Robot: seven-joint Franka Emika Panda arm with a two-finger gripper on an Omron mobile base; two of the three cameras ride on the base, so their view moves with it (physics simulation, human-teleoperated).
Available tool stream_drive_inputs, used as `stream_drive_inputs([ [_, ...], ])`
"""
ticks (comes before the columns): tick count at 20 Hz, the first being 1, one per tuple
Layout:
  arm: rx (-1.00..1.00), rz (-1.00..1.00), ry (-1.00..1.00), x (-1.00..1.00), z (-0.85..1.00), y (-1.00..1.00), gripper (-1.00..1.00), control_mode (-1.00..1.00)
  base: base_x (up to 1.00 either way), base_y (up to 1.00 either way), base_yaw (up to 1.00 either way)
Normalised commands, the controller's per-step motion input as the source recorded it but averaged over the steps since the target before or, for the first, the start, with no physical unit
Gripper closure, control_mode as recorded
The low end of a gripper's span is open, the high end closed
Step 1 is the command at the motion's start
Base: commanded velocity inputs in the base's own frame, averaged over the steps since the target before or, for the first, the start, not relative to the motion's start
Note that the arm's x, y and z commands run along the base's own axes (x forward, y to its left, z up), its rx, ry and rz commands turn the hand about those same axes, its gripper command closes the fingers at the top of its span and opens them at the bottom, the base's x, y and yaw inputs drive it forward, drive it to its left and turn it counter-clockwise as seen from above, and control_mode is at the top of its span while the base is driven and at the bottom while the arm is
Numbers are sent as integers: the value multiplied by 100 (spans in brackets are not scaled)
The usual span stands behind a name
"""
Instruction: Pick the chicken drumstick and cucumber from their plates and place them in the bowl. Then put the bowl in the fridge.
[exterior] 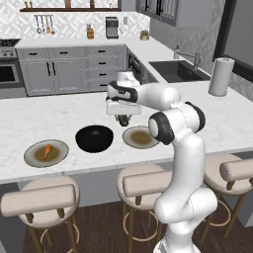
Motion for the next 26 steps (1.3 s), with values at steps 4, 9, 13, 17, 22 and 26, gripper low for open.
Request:
stream_drive_inputs([
  [4, 0, 0, 21, -7, 4, 100, 100, -100, 0, 0, 0],
  [9, 0, 0, 17, 0, -12, 83, 100, -100, 0, 0, 0],
  [13, 0, 0, 2, 17, -34, 22, 100, -100, 0, 0, 0],
  [17, 0, 0, 0, 9, -51, 0, 100, -100, 0, 0, 0],
  [22, 0, 0, 1, 0, -57, 0, 100, -100, 0, 0, 0],
  [26, 0, 0, 2, 0, -48, 3, 100, -100, 0, 0, 0],
])
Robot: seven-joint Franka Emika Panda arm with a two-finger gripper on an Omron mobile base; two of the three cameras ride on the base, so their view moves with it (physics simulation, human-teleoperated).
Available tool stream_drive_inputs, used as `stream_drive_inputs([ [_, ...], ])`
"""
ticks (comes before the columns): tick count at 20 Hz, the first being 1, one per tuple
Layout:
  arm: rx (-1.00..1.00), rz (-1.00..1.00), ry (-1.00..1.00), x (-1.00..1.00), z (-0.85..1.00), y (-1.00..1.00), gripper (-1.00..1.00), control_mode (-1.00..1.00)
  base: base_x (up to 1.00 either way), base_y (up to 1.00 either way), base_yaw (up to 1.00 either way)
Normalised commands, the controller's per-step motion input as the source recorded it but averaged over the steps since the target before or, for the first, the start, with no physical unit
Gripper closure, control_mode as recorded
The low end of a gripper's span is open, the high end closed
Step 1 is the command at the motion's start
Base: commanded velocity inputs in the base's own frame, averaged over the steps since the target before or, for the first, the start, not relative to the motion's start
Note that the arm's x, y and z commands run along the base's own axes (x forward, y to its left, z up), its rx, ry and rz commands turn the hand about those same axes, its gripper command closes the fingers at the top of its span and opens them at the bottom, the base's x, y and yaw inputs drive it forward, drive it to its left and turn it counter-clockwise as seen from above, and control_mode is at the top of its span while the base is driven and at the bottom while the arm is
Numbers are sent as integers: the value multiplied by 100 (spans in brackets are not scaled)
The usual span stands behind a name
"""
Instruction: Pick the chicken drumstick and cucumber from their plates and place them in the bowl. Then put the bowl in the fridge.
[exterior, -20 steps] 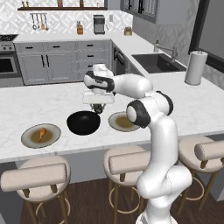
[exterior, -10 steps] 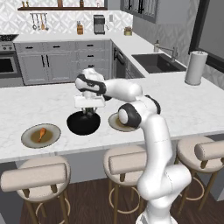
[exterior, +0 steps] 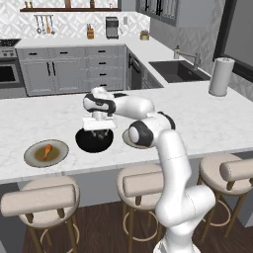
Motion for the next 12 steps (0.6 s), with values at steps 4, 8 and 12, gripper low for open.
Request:
stream_drive_inputs([
  [4, 0, 0, 0, 0, -27, 0, 100, -100, 0, 0, 0],
  [8, 0, 0, 2, 0, -19, 6, 100, -100, 0, 0, 0],
  [12, 0, 0, 0, 0, -18, 9, 100, -100, 0, 0, 0],
])
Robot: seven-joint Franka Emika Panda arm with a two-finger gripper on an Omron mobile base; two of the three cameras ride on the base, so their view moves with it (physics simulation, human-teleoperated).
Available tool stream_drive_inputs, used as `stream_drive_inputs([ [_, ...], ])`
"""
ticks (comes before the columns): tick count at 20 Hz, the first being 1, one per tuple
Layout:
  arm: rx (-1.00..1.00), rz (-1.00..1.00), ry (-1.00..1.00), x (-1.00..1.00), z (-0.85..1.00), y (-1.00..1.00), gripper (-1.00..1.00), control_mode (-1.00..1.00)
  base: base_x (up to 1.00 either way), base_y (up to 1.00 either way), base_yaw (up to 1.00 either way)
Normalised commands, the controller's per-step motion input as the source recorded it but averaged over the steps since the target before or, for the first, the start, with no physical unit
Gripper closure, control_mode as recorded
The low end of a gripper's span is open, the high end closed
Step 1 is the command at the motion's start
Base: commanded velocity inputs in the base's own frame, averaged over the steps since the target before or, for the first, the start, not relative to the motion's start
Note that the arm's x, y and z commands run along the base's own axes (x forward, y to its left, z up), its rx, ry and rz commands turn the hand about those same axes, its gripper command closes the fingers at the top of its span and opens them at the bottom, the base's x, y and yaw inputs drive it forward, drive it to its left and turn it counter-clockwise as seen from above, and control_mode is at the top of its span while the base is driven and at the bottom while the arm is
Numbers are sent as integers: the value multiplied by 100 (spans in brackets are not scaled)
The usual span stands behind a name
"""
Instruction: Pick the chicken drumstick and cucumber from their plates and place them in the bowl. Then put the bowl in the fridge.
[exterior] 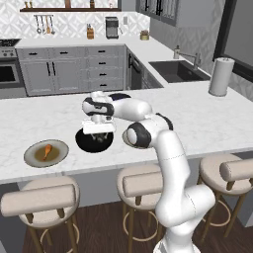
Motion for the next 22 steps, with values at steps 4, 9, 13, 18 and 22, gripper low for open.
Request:
stream_drive_inputs([
  [4, 0, 0, 0, 0, -2, 2, -100, -100, 0, 0, 0],
  [9, 0, 0, 0, 0, 0, 0, -100, -100, 0, 0, 0],
  [13, 0, 0, 0, 0, 0, 0, -100, -100, 0, 0, 0],
  [18, 0, 0, 0, 0, 0, 0, -100, -100, 0, 0, 0],
  [22, 0, 0, 0, -7, 23, -2, -100, -100, 0, 0, 0],
])
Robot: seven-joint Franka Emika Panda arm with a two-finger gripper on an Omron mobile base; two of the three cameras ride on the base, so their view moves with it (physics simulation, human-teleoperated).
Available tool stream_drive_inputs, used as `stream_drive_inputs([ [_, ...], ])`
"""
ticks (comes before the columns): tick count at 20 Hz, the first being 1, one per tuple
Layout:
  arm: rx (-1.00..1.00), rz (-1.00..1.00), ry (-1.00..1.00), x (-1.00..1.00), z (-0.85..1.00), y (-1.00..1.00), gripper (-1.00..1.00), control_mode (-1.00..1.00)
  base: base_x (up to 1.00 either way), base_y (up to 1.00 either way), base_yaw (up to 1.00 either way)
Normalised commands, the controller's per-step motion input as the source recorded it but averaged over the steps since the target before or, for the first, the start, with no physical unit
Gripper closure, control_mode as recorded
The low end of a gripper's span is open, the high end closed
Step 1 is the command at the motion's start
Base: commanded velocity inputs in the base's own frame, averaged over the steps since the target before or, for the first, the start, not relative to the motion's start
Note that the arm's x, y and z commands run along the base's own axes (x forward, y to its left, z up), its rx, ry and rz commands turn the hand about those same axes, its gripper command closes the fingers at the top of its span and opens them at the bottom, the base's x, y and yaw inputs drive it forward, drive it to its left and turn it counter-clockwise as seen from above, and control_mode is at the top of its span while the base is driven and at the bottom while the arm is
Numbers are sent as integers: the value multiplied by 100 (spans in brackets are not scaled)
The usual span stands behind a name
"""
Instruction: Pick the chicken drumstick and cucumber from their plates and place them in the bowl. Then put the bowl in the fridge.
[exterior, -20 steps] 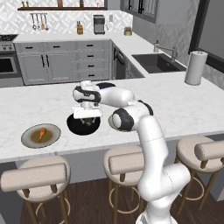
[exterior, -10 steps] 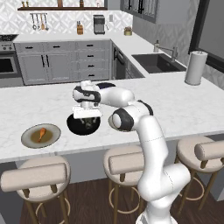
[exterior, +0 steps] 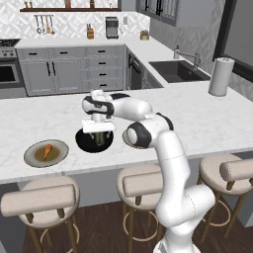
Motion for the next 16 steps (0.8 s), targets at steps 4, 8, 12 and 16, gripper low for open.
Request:
stream_drive_inputs([
  [4, 2, 5, -6, -85, 64, -55, -100, -100, 0, 0, 0],
  [8, 3, 10, -12, -100, 50, -81, -100, -100, 0, 0, 0],
  [12, 12, 9, -19, -100, 14, -93, -100, -100, 0, 0, 0],
  [16, 24, 0, -41, -97, -9, -66, -100, -100, 0, 0, 0],
])
